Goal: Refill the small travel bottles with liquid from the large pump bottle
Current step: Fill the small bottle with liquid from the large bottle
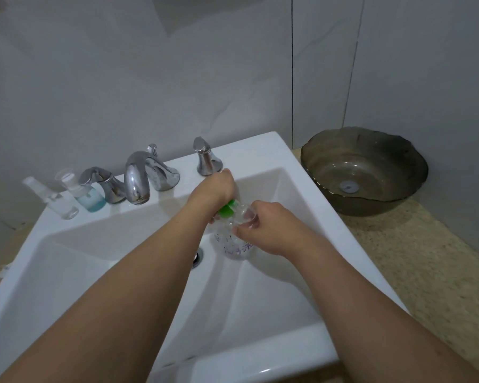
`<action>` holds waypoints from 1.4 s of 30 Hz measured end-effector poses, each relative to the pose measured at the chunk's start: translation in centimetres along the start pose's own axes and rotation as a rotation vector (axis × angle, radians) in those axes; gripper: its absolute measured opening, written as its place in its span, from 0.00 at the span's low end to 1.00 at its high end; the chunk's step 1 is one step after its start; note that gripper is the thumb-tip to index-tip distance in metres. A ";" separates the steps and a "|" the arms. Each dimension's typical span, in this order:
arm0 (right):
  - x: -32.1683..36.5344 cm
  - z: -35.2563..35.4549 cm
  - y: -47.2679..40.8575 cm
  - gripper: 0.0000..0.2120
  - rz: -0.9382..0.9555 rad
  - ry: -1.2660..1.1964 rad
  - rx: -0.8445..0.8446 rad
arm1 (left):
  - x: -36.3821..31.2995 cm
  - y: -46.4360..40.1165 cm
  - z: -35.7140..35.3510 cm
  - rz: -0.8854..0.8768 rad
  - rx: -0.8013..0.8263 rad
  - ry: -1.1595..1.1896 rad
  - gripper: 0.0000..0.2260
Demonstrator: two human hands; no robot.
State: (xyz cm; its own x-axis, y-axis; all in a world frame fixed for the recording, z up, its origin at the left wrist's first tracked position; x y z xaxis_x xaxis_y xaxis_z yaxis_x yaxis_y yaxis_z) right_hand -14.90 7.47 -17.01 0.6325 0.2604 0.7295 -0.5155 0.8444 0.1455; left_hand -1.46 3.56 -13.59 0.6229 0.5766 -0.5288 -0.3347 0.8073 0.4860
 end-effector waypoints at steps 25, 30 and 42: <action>0.5 0.5 0.2 0.17 0.019 0.102 -0.049 | -0.2 -0.1 0.5 0.139 0.130 0.134 0.35; 0.5 0.4 0.2 0.18 0.024 0.145 -0.052 | -0.3 -0.1 0.0 0.097 0.075 0.117 0.26; 0.4 0.2 -0.1 0.17 0.009 0.214 -0.045 | 0.1 -0.1 -0.3 0.065 0.030 0.086 0.16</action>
State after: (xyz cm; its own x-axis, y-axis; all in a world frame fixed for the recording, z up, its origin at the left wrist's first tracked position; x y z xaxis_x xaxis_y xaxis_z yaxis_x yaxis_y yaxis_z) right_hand -14.73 7.43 -16.66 0.7384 0.3576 0.5717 -0.4987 0.8603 0.1061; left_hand -1.61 3.55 -13.92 0.5370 0.6370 -0.5531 -0.3499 0.7648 0.5410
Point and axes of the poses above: each hand's wrist, its own y-axis away from the middle knuckle, its own z-axis out of the back of the hand, x = y × z, the point moved 2 cm from there along -y, towards the middle knuckle, and after that the axes turned 8 degrees about x, right-handed, at the moved point
